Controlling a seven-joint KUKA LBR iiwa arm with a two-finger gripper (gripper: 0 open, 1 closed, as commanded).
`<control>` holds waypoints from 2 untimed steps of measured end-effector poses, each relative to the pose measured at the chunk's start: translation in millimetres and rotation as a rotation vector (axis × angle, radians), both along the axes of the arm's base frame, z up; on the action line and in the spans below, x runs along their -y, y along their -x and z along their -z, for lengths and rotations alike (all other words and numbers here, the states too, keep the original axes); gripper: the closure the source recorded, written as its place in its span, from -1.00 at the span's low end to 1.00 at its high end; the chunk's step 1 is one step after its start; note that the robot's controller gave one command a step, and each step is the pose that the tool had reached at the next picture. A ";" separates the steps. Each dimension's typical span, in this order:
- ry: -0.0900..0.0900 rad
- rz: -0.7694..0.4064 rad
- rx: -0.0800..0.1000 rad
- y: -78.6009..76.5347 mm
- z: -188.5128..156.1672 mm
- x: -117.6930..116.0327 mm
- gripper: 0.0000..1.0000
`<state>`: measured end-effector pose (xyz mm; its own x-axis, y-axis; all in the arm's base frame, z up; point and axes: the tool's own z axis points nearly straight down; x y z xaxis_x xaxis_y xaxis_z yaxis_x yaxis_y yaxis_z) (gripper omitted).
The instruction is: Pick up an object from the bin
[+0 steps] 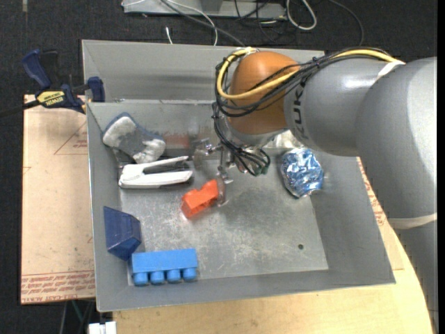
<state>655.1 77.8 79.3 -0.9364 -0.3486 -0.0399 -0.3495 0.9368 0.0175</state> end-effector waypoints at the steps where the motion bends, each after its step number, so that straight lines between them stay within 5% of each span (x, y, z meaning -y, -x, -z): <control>1: -0.001 0.000 0.002 -0.5 -1.1 -0.1 -1.00; 2: -0.001 -0.006 0.003 -0.4 -0.8 0.1 -1.00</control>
Offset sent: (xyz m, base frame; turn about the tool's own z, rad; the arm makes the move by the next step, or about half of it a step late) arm -0.0052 -0.0072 -0.0093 -0.0777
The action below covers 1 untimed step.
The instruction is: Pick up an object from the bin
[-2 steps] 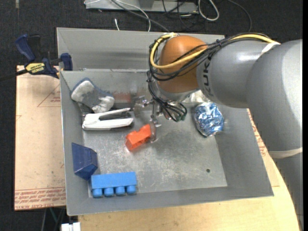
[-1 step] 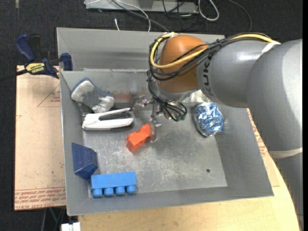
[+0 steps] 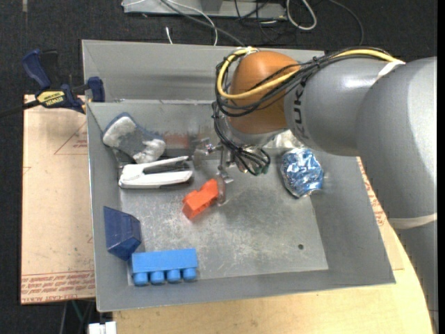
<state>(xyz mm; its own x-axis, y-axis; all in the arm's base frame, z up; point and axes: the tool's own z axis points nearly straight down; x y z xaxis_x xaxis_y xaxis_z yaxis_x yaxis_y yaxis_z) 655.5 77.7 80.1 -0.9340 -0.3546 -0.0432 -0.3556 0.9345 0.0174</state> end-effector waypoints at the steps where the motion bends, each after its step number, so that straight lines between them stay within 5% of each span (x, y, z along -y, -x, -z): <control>1: 0.002 -0.102 0.005 14.5 9.9 -5.2 1.00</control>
Offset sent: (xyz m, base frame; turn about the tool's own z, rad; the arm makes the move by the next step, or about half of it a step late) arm 0.0000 0.0000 0.0000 0.0000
